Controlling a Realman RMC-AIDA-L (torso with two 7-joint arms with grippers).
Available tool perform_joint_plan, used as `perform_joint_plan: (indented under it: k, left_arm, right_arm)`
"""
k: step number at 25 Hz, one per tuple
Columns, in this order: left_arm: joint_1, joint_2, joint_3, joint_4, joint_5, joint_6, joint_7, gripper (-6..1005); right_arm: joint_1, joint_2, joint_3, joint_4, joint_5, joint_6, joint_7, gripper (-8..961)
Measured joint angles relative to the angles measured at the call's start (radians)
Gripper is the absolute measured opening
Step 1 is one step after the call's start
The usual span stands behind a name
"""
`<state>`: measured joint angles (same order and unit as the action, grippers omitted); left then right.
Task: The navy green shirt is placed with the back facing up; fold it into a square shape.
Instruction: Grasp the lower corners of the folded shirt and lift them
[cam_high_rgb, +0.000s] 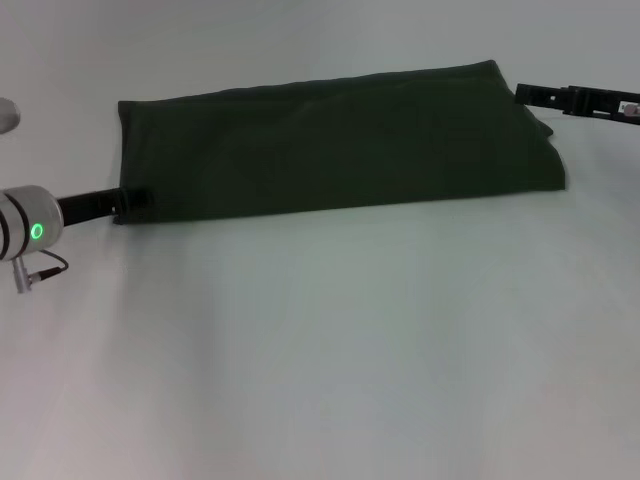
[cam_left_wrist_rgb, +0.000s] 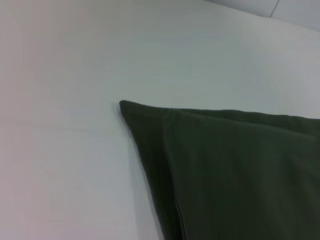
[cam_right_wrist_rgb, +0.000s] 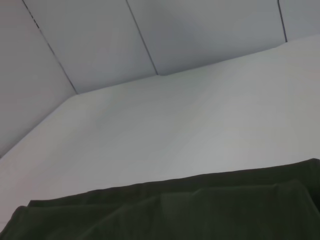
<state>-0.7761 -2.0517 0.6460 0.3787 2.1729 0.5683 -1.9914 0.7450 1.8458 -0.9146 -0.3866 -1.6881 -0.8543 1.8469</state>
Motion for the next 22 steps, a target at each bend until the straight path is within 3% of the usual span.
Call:
perform_joint_plan:
  k: [15,22]
  left_arm:
    - [-0.007,-0.005,0.0,-0.023,-0.004,0.002,-0.006,612]
    - [-0.007,-0.008,0.0,-0.023,-0.003,-0.005,-0.001,508]
  right_arm:
    - [0.0,0.001,-0.001,0.0,-0.002,0.006,0.0,870]
    - [-0.001,0.001,-0.001,0.0,-0.002,0.007,0.0,869]
